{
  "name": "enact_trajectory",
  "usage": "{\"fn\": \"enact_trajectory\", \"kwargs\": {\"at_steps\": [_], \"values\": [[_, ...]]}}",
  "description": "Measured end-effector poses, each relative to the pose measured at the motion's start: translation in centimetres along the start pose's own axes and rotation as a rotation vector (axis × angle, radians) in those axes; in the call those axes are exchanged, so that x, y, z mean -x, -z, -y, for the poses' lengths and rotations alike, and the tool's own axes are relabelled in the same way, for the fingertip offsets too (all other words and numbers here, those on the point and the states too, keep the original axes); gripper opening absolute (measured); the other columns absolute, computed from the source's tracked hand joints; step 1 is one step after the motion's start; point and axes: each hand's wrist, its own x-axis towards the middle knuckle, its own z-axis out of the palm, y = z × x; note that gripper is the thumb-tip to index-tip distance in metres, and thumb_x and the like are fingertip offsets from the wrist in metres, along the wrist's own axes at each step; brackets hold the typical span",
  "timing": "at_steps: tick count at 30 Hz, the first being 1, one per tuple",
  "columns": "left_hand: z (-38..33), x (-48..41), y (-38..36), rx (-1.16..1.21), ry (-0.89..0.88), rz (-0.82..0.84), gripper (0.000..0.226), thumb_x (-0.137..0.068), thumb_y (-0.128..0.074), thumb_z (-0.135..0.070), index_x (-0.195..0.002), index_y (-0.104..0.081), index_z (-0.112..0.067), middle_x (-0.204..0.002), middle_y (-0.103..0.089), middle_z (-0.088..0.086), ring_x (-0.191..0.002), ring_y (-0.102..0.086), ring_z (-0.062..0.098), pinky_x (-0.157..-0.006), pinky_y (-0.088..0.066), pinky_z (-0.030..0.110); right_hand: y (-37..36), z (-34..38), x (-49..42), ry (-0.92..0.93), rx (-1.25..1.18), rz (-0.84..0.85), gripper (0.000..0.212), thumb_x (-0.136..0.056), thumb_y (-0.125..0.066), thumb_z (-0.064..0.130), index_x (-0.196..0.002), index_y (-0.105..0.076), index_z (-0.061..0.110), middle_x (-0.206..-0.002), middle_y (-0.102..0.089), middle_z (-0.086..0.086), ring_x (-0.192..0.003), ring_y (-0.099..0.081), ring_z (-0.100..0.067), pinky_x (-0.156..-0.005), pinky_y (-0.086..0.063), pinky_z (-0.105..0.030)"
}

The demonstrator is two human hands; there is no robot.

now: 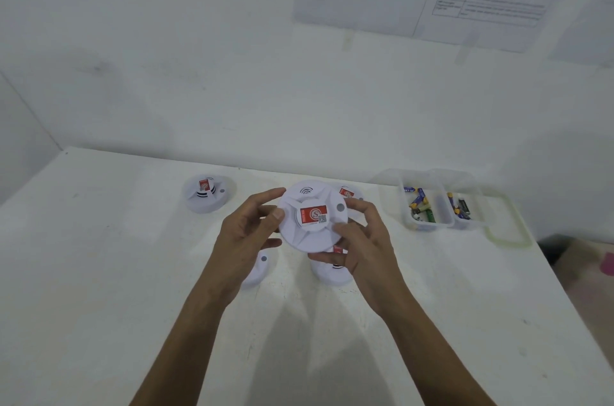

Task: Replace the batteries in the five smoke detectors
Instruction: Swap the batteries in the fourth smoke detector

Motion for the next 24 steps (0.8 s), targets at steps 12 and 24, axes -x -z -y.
{"fn": "enact_trajectory", "kwargs": {"at_steps": [12,24], "values": [[4.9,-7.6,1.8,0.046,0.105,-0.256,0.016,-0.092,-0.062,-0.011,-0.107,-0.068,-0.011,-0.106,-0.071,0.005,-0.094,-0.069,0.014,-0.069,-0.057,0.021,-3.7,-3.0,-7.3,0.059,0.37,-0.115,0.019,-0.093,-0.059,0.029,-0.103,-0.067,0.015,-0.085,-0.069,0.004,-0.082,-0.066,-0.013,-0.077,-0.056,-0.029],[11.8,-15.5,4.2,-0.408,0.202,-0.149,0.022,-0.086,-0.059,-0.002,-0.076,-0.065,-0.02,-0.075,-0.06,0.0,-0.078,-0.059,0.021,-0.077,-0.051,0.036,-6.9,-8.9,-16.6,-0.103,0.579,-0.28,0.038,-0.091,-0.052,0.011,-0.056,-0.04,0.011,-0.06,-0.049,-0.009,-0.057,-0.046,-0.019,-0.052,-0.033,-0.024]]}}
